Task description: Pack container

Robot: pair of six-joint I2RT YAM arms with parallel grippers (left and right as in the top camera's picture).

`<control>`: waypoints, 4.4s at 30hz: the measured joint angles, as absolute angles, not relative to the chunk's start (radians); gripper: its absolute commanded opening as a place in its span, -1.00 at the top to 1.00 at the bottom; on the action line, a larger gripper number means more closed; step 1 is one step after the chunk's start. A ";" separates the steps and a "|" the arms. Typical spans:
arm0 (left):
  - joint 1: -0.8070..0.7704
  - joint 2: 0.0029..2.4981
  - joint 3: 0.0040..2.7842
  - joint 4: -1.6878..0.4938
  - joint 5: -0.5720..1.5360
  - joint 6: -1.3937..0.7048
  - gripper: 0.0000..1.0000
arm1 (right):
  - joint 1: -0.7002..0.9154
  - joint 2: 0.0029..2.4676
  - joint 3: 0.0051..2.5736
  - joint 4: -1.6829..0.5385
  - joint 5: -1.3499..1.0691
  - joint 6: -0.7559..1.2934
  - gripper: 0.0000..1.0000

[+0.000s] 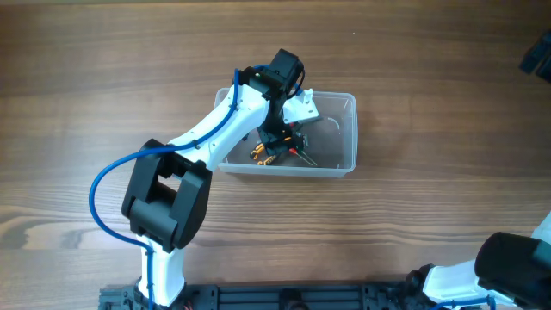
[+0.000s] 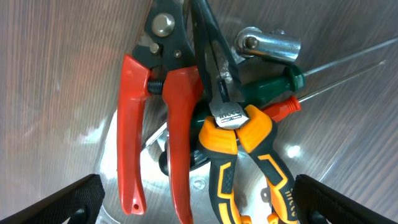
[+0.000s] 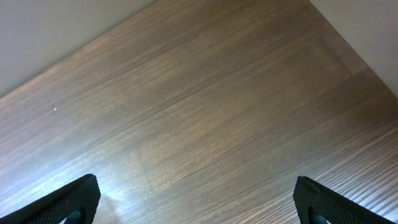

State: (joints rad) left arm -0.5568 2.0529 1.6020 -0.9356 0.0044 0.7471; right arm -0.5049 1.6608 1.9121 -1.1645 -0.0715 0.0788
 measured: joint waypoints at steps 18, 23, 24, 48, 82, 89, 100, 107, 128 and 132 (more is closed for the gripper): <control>-0.036 1.452 1.650 -0.989 -0.202 -0.247 -1.00 | -0.505 1.661 1.912 -1.164 -0.072 0.079 -0.99; -0.019 1.451 1.650 -1.026 -0.201 -0.276 -0.99 | -0.505 1.661 1.912 -1.164 -0.072 0.079 -1.00; -0.018 1.451 1.650 -1.026 -0.201 -0.277 -1.00 | -0.505 1.661 1.912 -1.164 -0.072 0.079 -0.99; -0.018 0.939 1.647 -1.006 -0.254 -0.280 -1.00 | -0.505 1.661 1.912 -1.164 -0.072 0.079 -0.99; -0.010 0.025 0.241 -0.416 -0.046 -0.294 -1.00 | -0.505 1.663 1.912 -1.164 -0.071 0.079 -1.00; 0.013 0.018 0.168 -0.361 -0.046 -0.294 -1.00 | -0.505 1.663 1.912 -1.164 -0.072 0.079 -0.99; 0.014 0.017 0.107 -0.309 -0.054 -0.138 -0.99 | -0.505 1.663 1.912 -1.164 -0.071 0.079 -0.99; 0.014 0.017 0.107 -0.309 -0.054 -0.012 -0.99 | -0.505 1.663 1.912 -1.164 -0.071 0.079 -0.99; 0.014 0.017 0.107 -0.309 -0.054 -0.004 -1.00 | -0.505 1.663 1.912 -1.164 -0.072 0.079 -1.00; 0.014 0.017 0.107 -0.309 -0.054 -0.004 -1.00 | -0.489 1.606 1.906 -1.166 -0.071 0.079 -0.99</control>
